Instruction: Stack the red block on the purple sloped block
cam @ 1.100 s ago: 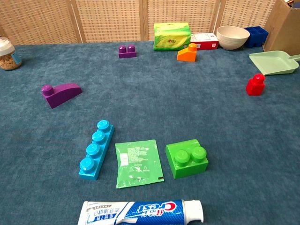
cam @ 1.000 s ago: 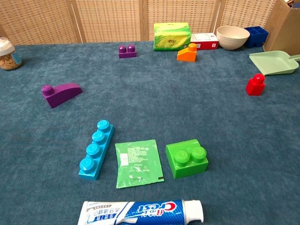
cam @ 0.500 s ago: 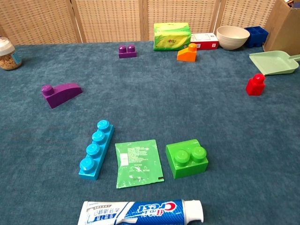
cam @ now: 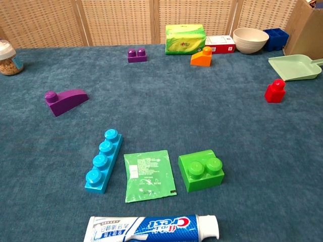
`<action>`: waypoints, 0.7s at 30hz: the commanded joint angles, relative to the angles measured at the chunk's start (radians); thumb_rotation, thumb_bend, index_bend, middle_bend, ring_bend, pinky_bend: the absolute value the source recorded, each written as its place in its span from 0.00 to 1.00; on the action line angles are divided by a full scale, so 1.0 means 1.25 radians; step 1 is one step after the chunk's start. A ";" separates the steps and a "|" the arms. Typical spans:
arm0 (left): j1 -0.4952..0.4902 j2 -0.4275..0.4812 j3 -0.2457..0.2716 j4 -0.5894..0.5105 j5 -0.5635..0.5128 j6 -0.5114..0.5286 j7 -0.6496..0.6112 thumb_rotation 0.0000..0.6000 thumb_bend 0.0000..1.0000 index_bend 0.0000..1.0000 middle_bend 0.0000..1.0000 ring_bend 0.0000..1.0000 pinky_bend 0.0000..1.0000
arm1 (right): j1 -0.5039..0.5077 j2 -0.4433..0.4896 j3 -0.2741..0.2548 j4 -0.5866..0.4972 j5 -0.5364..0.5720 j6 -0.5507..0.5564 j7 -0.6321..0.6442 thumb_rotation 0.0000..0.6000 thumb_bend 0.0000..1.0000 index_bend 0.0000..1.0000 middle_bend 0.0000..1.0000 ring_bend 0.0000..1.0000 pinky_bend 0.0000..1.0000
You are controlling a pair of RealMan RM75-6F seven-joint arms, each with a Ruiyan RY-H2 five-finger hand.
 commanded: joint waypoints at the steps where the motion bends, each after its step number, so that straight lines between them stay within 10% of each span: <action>1: -0.058 -0.008 -0.032 0.002 -0.074 -0.068 0.025 1.00 0.32 0.24 0.12 0.01 0.00 | 0.002 -0.002 0.002 0.002 0.007 -0.006 0.004 1.00 0.20 0.40 0.26 0.05 0.05; 21: -0.280 -0.119 -0.098 0.063 -0.368 -0.181 0.208 1.00 0.32 0.26 0.12 0.01 0.00 | 0.004 -0.001 0.008 0.018 0.032 -0.024 0.042 1.00 0.20 0.40 0.26 0.05 0.05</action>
